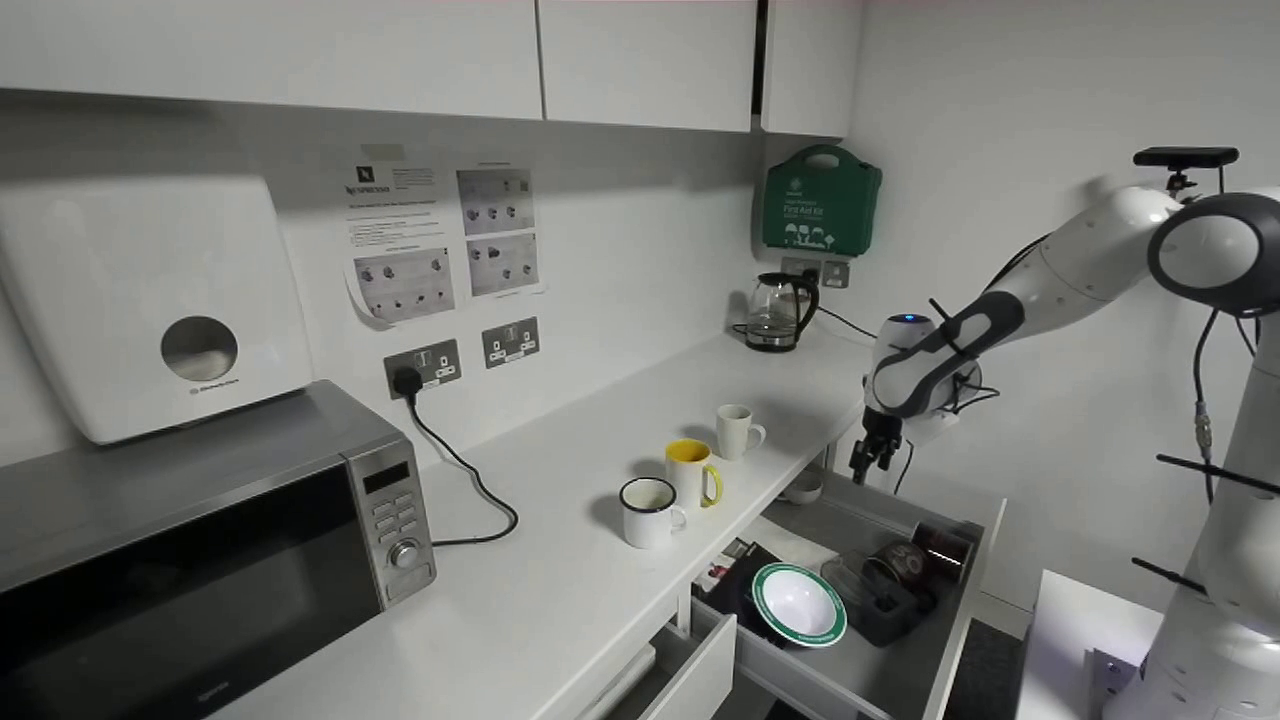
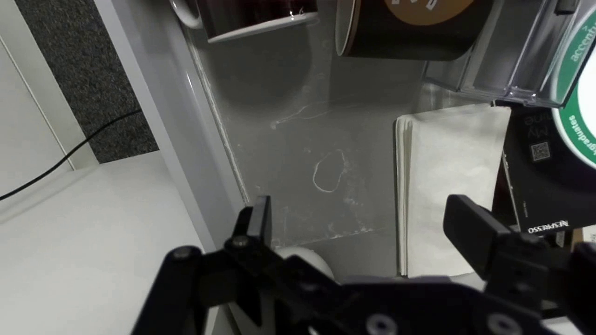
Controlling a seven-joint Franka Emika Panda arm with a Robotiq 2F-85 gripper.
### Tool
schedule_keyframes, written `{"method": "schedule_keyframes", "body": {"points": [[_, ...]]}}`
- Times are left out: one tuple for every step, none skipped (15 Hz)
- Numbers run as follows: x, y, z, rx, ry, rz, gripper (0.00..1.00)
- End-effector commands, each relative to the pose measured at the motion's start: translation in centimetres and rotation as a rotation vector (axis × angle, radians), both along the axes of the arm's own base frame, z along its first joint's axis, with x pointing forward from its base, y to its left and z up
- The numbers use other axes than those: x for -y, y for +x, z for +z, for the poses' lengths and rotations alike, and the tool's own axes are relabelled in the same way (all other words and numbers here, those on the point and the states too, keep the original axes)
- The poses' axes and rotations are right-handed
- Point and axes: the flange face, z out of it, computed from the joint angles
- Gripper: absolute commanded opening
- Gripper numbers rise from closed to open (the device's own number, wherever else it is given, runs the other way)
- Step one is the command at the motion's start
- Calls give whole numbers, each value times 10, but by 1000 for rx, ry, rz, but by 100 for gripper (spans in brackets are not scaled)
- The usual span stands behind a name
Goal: Open the drawer on the right, take three mugs out of the drawer and place them on the countertop
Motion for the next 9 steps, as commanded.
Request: {"method": "schedule_keyframes", "body": {"points": [[12,-13,5,-25,13,-49,100],[14,-14,4,-29,14,-54,100],[16,-17,4,-35,17,-60,100],[19,-18,4,-41,20,-66,100],[19,-20,5,-46,25,-64,100],[17,-21,6,-46,27,-59,100],[15,-21,8,-43,25,-51,100],[17,-13,-3,-40,18,-47,100],[17,-13,-3,-40,18,-47,100]]}}
